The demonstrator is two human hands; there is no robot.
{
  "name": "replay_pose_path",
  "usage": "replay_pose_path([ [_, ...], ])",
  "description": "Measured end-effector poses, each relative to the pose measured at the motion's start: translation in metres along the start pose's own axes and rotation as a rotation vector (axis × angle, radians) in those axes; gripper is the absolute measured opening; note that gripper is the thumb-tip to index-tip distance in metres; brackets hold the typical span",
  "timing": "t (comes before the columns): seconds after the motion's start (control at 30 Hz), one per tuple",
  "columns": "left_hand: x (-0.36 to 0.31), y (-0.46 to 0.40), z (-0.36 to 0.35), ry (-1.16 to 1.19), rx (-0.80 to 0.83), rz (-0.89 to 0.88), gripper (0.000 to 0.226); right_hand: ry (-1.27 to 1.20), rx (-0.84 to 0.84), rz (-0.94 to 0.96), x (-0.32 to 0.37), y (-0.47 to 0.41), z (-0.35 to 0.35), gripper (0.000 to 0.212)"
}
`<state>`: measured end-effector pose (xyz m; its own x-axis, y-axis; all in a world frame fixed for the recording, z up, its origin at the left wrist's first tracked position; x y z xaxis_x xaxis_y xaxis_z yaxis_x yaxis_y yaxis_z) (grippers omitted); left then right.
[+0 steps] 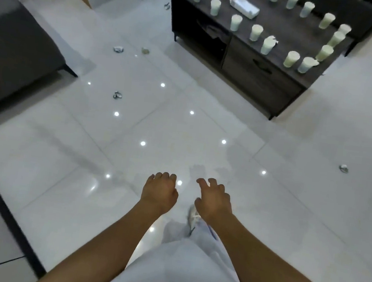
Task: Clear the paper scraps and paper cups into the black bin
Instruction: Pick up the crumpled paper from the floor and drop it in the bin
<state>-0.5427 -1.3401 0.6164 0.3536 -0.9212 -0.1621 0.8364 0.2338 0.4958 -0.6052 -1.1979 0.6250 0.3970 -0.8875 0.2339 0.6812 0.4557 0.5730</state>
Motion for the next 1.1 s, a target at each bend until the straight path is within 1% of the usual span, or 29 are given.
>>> replay_pose_path([
  [0.2,0.024,-0.063,0.055,0.12,-0.036,0.178,0.035,0.105,0.018,0.14,0.026,-0.091,0.076,0.054],
  [0.33,0.061,-0.096,0.085,0.164,-0.058,0.257,0.035,0.154,0.066,0.212,0.066,-0.145,0.104,0.054],
  [0.47,0.12,-0.137,0.111,0.22,-0.07,0.321,0.032,0.178,0.092,0.259,0.122,-0.209,0.122,0.054],
  [0.7,0.259,-0.218,0.174,0.208,-0.062,0.371,0.036,0.148,0.111,0.27,0.248,-0.329,0.155,0.055],
  [0.83,0.331,-0.256,0.209,0.209,-0.083,0.401,0.036,0.12,0.113,0.297,0.315,-0.388,0.177,0.055],
  [1.1,0.432,-0.346,0.271,0.219,-0.049,0.453,0.037,0.103,0.169,0.321,0.4,-0.508,0.218,0.053],
])
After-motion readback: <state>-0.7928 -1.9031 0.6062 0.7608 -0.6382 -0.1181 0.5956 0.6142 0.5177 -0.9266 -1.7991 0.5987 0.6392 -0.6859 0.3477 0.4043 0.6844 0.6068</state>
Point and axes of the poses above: each hand's wrist, its own y-axis away from the middle knuckle, its own z-axis out of the back of the hand, x = y × z, the point moved 2 cm from there along -y, towards the middle knuckle, and after that the axes turned 1 degree about x, right-handed, at the moved point
